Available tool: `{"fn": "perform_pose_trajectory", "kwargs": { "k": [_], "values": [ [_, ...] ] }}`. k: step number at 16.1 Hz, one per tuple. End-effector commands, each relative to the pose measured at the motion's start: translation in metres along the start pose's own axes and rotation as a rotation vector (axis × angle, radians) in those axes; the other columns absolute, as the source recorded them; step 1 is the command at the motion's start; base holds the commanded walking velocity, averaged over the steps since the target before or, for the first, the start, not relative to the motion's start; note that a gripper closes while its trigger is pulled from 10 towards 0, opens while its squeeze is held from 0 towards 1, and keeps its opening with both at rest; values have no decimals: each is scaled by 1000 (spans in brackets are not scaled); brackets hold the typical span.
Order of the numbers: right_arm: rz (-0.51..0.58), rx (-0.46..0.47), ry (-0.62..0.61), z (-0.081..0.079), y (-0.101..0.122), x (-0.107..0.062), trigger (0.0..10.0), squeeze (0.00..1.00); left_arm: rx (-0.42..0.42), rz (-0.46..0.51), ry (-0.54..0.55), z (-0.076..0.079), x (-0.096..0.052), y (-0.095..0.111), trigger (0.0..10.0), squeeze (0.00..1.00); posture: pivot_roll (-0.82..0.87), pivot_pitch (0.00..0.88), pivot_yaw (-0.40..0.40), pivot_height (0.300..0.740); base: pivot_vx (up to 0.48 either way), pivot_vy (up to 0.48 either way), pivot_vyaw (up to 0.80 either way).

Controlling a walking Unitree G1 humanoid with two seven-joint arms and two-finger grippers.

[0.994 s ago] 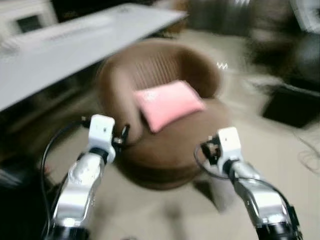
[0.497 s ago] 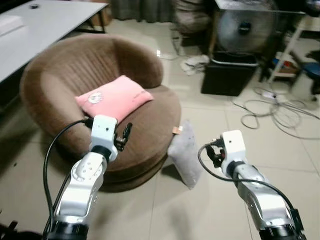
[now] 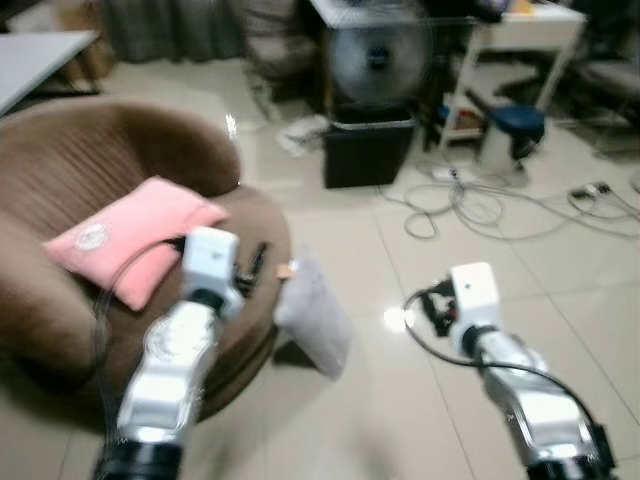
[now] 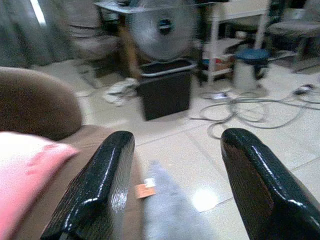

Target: Move the pillow to the sofa from floor

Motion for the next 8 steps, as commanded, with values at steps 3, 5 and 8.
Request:
{"fn": "perform_pose_trajectory", "kwargs": {
  "k": [3,5,8],
  "values": [
    [22,-2,12,-5,9,4,10000,0,19,23,37,-15,-4,6,10000,0,26,0,9,740,390,0,0],
    [30,-4,17,-5,10,5,10000,0,20,23,39,-16,-4,6,10000,0,26,0,9,740,390,0,0],
    [38,-1,20,-5,11,4,10000,0,23,18,33,-15,-3,5,10000,0,26,0,9,740,389,0,0]
  ]
}}
Point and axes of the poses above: a point about 5 cm out from each wrist's last joint towards the gripper, its own x axis pointing out of the wrist towards the gripper, its own y axis along the axis of the wrist's last joint, z = x × y, the point moved 6 cm from there along x, pointing out of the wrist towards the gripper, and after that the axes turned 10 degrees about -x, right-handed, at the moved point
